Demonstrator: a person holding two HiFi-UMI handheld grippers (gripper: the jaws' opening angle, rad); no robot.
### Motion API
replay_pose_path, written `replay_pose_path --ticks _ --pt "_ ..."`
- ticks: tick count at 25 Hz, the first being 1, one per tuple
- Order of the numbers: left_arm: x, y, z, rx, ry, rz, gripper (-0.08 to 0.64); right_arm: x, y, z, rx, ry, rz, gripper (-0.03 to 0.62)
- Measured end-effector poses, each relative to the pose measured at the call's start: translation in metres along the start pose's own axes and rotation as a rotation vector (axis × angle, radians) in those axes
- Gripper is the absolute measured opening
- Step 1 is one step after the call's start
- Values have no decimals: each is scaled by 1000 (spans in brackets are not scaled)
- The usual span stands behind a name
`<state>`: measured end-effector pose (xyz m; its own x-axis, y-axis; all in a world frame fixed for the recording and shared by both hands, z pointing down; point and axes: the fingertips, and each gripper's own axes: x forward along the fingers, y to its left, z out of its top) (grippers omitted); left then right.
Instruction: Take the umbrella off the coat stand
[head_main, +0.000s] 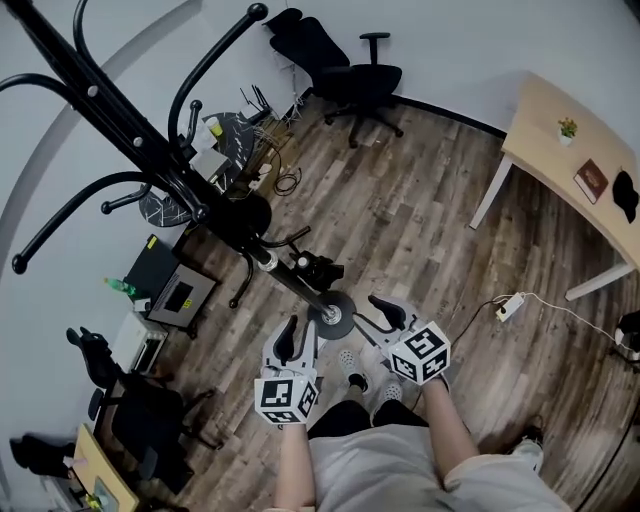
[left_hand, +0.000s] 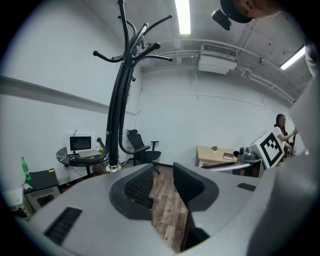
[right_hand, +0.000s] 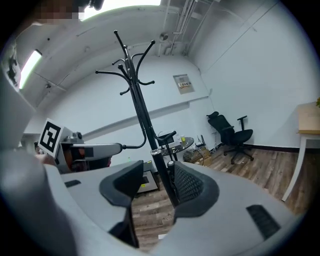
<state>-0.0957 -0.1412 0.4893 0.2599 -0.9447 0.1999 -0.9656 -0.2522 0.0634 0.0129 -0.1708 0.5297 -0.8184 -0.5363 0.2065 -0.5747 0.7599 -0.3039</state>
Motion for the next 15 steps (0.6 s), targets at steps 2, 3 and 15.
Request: replay_pose_path --ticks 2,3,15 --pt "10 9 -2 14 7 -8 133 23 -1 -4 -35 26 52 214" --pt "15 13 -3 21 12 -14 133 34 -3 -4 -57 38 72 226" --pt "72 41 -9 -21 73 -112 132 156 -40 -34 -238 183 225 216"
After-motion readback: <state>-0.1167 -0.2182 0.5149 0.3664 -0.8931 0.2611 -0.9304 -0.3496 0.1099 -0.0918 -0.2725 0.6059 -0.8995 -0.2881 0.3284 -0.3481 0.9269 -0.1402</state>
